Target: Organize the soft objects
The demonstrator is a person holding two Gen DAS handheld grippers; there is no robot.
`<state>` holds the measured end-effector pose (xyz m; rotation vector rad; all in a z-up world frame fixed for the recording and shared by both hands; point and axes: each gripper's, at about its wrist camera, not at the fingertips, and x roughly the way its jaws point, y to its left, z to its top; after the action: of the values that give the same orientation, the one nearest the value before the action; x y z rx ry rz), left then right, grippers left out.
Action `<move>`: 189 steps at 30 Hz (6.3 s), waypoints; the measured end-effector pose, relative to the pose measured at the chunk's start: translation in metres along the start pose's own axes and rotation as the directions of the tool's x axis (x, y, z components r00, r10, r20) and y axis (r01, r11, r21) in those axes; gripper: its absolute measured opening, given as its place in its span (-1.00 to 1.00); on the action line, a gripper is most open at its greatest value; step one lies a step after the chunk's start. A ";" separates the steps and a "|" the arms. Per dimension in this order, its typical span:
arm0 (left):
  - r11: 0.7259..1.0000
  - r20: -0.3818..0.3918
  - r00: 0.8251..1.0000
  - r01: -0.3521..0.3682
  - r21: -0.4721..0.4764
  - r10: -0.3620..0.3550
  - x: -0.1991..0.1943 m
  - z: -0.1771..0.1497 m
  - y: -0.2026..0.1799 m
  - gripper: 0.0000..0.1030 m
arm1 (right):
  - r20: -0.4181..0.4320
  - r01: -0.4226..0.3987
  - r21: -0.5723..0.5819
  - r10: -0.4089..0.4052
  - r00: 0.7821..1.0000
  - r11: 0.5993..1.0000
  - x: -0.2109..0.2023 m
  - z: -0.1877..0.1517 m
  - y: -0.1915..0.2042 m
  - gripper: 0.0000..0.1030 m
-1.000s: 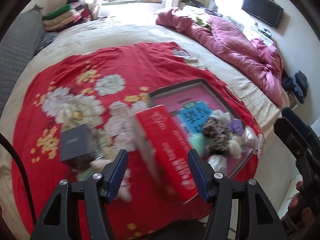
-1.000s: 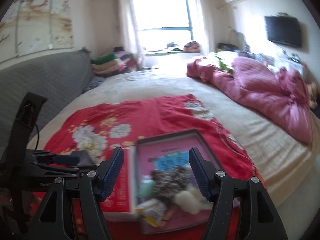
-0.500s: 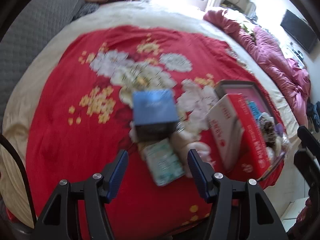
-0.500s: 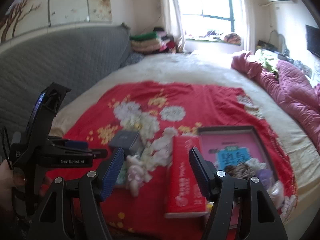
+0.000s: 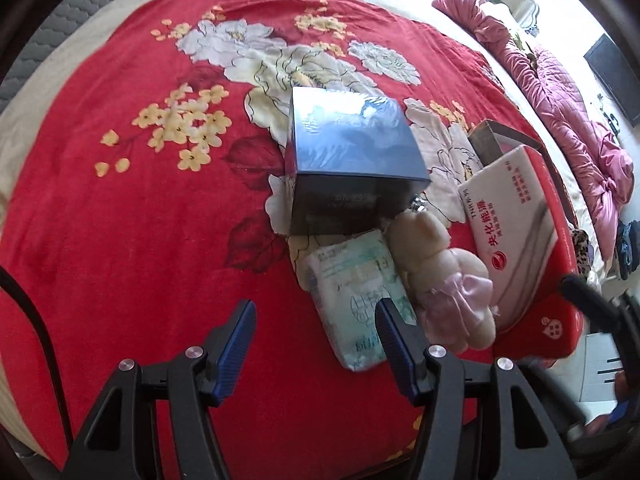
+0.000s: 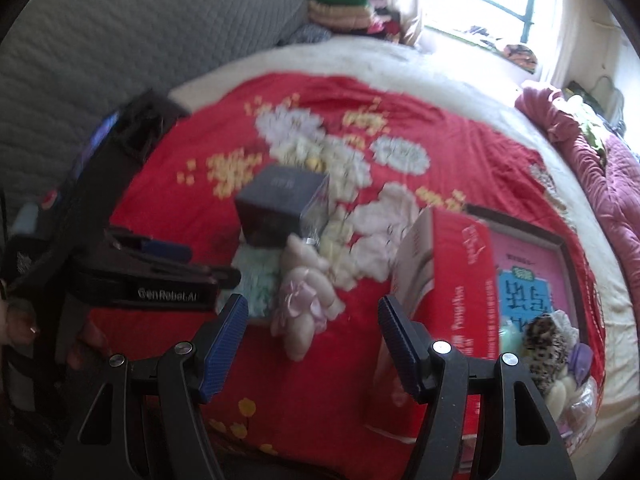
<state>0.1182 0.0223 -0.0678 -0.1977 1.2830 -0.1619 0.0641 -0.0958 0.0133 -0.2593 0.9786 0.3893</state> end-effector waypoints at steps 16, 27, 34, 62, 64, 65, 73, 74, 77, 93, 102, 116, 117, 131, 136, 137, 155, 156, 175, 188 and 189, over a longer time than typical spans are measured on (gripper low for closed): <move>0.992 -0.035 0.992 0.118 -0.054 -0.120 0.030 0.016 0.005 0.19 | -0.107 0.067 -0.100 -0.077 0.991 0.993 0.067 0.003 0.015 -0.14; 0.983 -0.015 0.987 0.156 -0.100 -0.158 0.037 0.013 0.002 0.20 | -0.035 0.089 -0.006 -0.089 0.995 0.996 0.040 0.005 -0.005 -0.50; 0.981 -0.017 0.985 0.170 -0.093 -0.172 0.042 0.009 -0.018 -0.13 | 0.049 0.086 0.084 -0.091 0.995 0.993 0.001 0.008 -0.031 -0.50; 0.965 0.162 0.972 0.130 0.226 -0.169 -0.076 -0.013 -0.151 -0.42 | 0.219 0.085 0.378 -0.178 0.959 0.922 -0.115 -0.030 -0.126 -0.50; 0.960 0.171 0.971 0.120 0.251 -0.166 -0.080 -0.015 -0.165 -0.42 | 0.227 0.091 0.405 -0.196 0.954 0.910 -0.126 -0.037 -0.139 -0.50; 0.957 0.174 0.970 0.121 0.262 -0.170 -0.082 -0.016 -0.172 -0.42 | 0.230 0.091 0.416 -0.202 0.952 0.905 -0.129 -0.040 -0.143 -0.50; 0.931 0.189 0.968 0.093 0.354 -0.168 -0.088 -0.020 -0.216 -0.42 | 0.243 0.103 0.510 -0.258 0.935 0.854 -0.155 -0.069 -0.182 -0.50; 0.928 0.191 0.966 0.095 0.360 -0.173 -0.089 -0.019 -0.220 -0.42 | 0.245 0.105 0.516 -0.263 0.933 0.850 -0.157 -0.071 -0.185 -0.50; 0.920 0.191 0.966 0.090 0.382 -0.174 -0.091 -0.018 -0.233 -0.42 | 0.249 0.108 0.545 -0.284 0.926 0.832 -0.166 -0.080 -0.195 -0.50; 0.863 0.069 0.971 0.169 0.477 -0.228 -0.040 -0.004 -0.300 -0.42 | 0.208 0.106 0.680 -0.330 0.921 0.725 -0.163 -0.126 -0.245 -0.50; 0.843 0.024 0.986 0.127 0.523 -0.163 0.002 -0.002 -0.324 -0.41 | 0.194 0.067 0.703 -0.282 0.939 0.708 -0.134 -0.138 -0.258 -0.49; 0.846 -0.029 0.991 0.125 0.517 -0.129 0.034 0.012 -0.318 -0.35 | 0.173 -0.005 0.664 -0.147 0.974 0.747 -0.081 -0.127 -0.255 -0.48; 0.845 -0.031 0.991 0.126 0.520 -0.129 0.034 0.012 -0.318 -0.35 | 0.165 -0.004 0.663 -0.141 0.976 0.749 -0.077 -0.127 -0.255 -0.48; 0.844 -0.022 0.994 0.101 0.526 -0.105 0.038 0.012 -0.320 -0.30 | 0.135 0.060 0.661 -0.198 0.971 0.748 -0.069 -0.131 -0.259 -0.25; 0.840 -0.016 0.996 0.086 0.536 -0.092 0.038 0.010 -0.323 -0.27 | 0.138 0.073 0.663 -0.218 0.966 0.745 -0.078 -0.132 -0.260 -0.18; 0.839 -0.013 0.996 0.081 0.538 -0.089 0.038 0.010 -0.323 -0.24 | 0.143 0.071 0.667 -0.221 0.965 0.742 -0.080 -0.132 -0.261 0.02; 0.834 -0.001 0.997 0.062 0.549 -0.073 0.031 0.006 -0.323 0.15 | 0.136 0.127 0.674 -0.291 0.947 0.728 -0.101 -0.131 -0.260 0.33; 0.834 0.001 0.997 0.059 0.548 -0.071 0.030 0.006 -0.322 0.16 | 0.132 0.131 0.675 -0.294 0.947 0.726 -0.101 -0.131 -0.260 0.34; 0.847 0.005 0.996 0.075 0.526 -0.092 0.032 0.010 -0.316 0.47 | 0.055 0.212 0.676 -0.335 0.941 0.706 -0.090 -0.140 -0.265 0.45; 0.865 0.052 0.995 0.045 0.500 -0.082 0.017 0.013 -0.299 0.62 | 0.043 0.235 0.687 -0.361 0.932 0.688 -0.096 -0.143 -0.266 0.50; 0.867 0.057 0.995 0.039 0.497 -0.077 0.015 0.013 -0.298 0.62 | 0.043 0.234 0.685 -0.358 0.933 0.690 -0.096 -0.143 -0.265 0.50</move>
<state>0.1323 -0.2695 -0.0076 0.2004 1.1208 -0.5258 0.0238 -0.4092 0.0281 0.2799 0.8252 -0.2593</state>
